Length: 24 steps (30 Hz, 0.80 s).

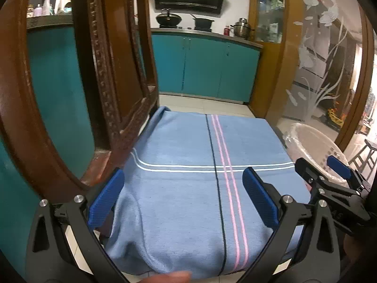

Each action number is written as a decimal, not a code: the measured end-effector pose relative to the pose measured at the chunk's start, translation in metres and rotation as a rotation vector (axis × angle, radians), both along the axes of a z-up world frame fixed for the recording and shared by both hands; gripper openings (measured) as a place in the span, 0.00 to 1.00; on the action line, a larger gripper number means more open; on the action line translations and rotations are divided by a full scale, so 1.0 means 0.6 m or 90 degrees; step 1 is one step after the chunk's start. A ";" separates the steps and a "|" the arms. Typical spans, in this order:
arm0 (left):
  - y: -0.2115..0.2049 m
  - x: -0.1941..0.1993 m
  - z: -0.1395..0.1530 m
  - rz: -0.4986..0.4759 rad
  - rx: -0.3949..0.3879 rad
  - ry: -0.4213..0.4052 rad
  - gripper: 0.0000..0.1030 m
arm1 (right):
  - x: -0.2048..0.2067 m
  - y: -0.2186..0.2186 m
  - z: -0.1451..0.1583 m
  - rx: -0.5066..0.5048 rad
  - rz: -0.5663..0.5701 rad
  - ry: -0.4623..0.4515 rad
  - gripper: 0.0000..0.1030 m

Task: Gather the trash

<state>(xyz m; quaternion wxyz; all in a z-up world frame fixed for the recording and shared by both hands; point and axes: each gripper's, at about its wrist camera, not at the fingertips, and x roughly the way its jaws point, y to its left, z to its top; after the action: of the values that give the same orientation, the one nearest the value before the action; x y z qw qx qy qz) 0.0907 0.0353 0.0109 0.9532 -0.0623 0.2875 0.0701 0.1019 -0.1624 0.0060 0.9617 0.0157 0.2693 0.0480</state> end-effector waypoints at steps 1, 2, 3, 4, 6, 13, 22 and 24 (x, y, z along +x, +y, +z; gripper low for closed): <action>0.001 -0.001 -0.001 0.005 -0.003 0.002 0.97 | 0.000 0.000 0.000 0.000 0.000 0.000 0.97; 0.000 0.000 -0.001 0.006 -0.003 0.003 0.97 | 0.000 0.000 0.000 0.002 0.000 0.000 0.97; -0.001 0.000 -0.001 0.002 0.001 0.003 0.97 | 0.000 0.000 0.000 0.002 0.001 0.000 0.97; -0.002 0.000 -0.001 -0.001 0.005 0.003 0.97 | 0.000 0.000 -0.001 0.001 0.002 0.000 0.97; -0.004 -0.001 -0.001 -0.007 0.010 0.003 0.97 | 0.000 0.003 -0.003 -0.002 0.004 0.000 0.97; -0.005 -0.002 0.000 -0.032 0.012 0.003 0.97 | 0.001 0.005 -0.005 -0.005 0.008 0.002 0.97; -0.009 0.001 -0.003 -0.039 0.014 0.012 0.97 | 0.000 0.008 -0.006 -0.007 0.011 0.004 0.97; -0.008 0.002 -0.004 -0.037 0.015 0.013 0.97 | 0.001 0.008 -0.007 -0.008 0.011 0.004 0.97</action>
<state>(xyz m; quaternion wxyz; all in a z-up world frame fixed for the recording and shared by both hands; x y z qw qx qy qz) 0.0917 0.0303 0.0086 0.9525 -0.0417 0.2981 0.0461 0.1025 -0.1574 0.0020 0.9605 0.0072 0.2728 0.0543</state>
